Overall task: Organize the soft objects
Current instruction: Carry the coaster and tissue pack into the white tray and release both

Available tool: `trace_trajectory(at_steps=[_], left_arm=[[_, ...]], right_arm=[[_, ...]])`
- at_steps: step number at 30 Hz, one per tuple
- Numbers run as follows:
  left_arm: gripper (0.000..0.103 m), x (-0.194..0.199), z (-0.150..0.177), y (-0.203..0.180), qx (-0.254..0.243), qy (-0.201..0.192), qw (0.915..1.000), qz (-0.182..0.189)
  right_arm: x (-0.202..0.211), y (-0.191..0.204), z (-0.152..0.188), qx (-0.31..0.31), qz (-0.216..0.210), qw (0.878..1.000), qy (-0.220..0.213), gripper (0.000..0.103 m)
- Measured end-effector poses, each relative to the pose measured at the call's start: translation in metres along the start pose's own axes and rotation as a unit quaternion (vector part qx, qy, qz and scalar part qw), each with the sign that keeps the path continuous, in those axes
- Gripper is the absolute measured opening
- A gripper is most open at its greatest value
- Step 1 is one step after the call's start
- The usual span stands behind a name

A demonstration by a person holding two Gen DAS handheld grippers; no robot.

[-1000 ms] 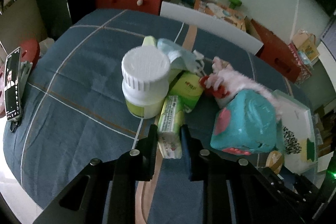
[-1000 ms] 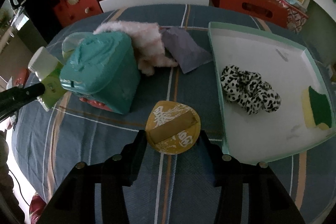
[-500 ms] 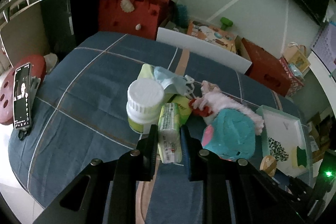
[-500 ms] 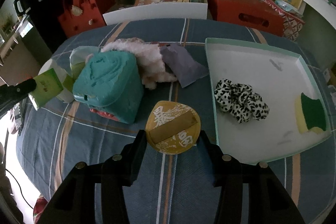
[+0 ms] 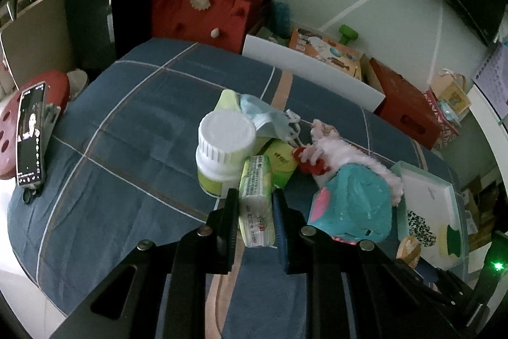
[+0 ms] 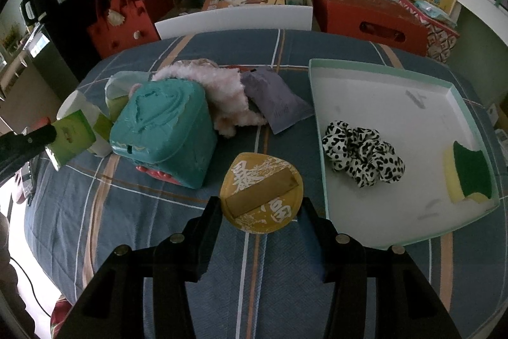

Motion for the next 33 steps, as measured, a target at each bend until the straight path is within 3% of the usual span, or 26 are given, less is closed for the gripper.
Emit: trace_trajectory(at_steps=[10,18,24,33], left_arm=[[0.021,0.012,0.0,-0.011,-0.019,-0.019,0.9996,0.001],[0.021,0.039,-0.004,-0.038,-0.047,-0.054,0.9972,0.023],[0.021,0.045,-0.015,-0.085,-0.085,-0.06,0.9928,0.059],[0.021,0.022,-0.026,-0.183,-0.17,-0.053,0.9775,0.113]], right_arm=[[0.01,-0.01,-0.002,-0.012,-0.007,1.0,-0.014,0.052],[0.032,-0.038,-0.015,-0.048,-0.003,0.998,-0.042,0.052],[0.048,-0.075,-0.036,-0.094,0.032,0.993,-0.067,0.052],[0.041,-0.153,-0.056,-0.186,0.076,0.978,-0.06,0.052]])
Point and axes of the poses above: each gripper's, at about its wrist camera, not at the fingertips, and x roughly against the way its jaws point, y to its left, z to its underside, the point moved 1 cm from there along -x, roughly the way its jaws point, and after that the axes turned 4 degrees about y, right-handed, at the moved point
